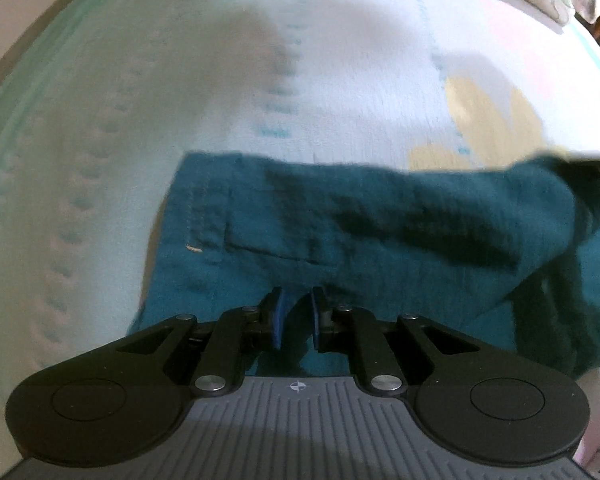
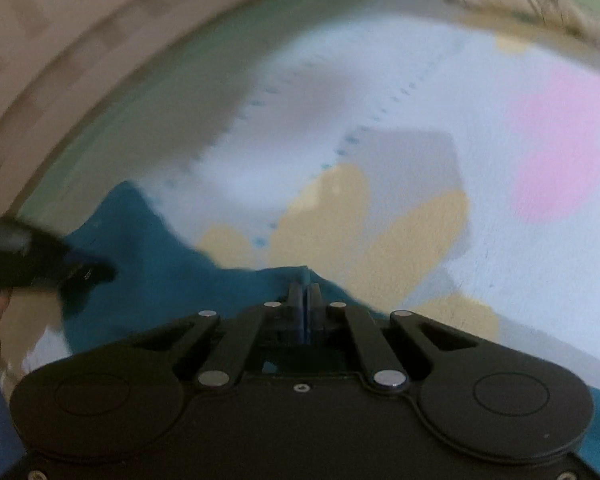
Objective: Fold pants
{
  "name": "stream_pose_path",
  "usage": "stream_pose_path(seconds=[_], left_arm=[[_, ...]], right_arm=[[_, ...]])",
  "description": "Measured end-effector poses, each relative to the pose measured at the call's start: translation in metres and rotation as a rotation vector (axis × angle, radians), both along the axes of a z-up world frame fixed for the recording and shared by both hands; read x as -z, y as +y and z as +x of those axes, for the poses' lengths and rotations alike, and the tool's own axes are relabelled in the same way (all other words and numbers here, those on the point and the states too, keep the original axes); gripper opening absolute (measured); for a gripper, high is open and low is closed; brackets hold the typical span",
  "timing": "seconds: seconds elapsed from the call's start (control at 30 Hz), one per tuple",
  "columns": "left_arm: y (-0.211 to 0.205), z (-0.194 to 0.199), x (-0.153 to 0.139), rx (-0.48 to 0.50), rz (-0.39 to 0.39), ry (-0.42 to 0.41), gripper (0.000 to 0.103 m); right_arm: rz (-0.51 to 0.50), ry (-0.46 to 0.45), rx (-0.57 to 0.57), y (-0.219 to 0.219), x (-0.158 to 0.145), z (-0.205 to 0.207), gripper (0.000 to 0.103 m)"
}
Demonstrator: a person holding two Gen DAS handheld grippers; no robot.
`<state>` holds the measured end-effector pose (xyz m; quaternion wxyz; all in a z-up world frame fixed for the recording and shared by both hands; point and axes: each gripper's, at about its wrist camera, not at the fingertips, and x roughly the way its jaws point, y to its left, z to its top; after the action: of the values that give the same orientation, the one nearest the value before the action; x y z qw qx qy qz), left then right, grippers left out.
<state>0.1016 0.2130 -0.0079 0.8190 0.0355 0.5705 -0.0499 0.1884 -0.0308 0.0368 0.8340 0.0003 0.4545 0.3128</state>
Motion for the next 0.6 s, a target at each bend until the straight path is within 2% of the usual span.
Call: stream_pose_path(seconds=[0.1,0.17,0.23,0.33,0.5,0.53,0.57,0.6], left_arm=[[-0.001,0.007,-0.025,-0.012,0.02,-0.074,0.013],[-0.005,0.016,-0.043,-0.023,0.003,-0.118,0.013],[-0.02,0.03,-0.055,0.002,-0.005,-0.129,0.014],[-0.057,0.05,-0.058,0.056,0.025,-0.134,0.014],[-0.118,0.079,-0.032,0.093,-0.062,-0.01,0.014],[-0.128,0.08,-0.024,0.106,-0.047,0.017,0.014],[-0.137,0.081,-0.016,0.124,-0.008,0.043,0.014],[-0.146,0.079,-0.009,0.148,0.045,0.06,0.014]], right_arm=[[-0.04,-0.062,-0.035,-0.002,0.0,-0.031,0.008],[-0.07,-0.093,-0.054,0.001,0.006,-0.047,0.008],[-0.075,-0.079,-0.06,0.004,0.014,-0.05,0.008],[-0.055,-0.065,-0.035,0.006,0.026,-0.047,0.008],[-0.016,-0.041,-0.006,-0.002,0.026,-0.041,0.01],[-0.015,-0.04,-0.012,-0.004,0.026,-0.042,0.012],[-0.016,-0.037,-0.02,-0.003,0.026,-0.042,0.017],[-0.019,-0.036,-0.026,-0.003,0.026,-0.042,0.017]])
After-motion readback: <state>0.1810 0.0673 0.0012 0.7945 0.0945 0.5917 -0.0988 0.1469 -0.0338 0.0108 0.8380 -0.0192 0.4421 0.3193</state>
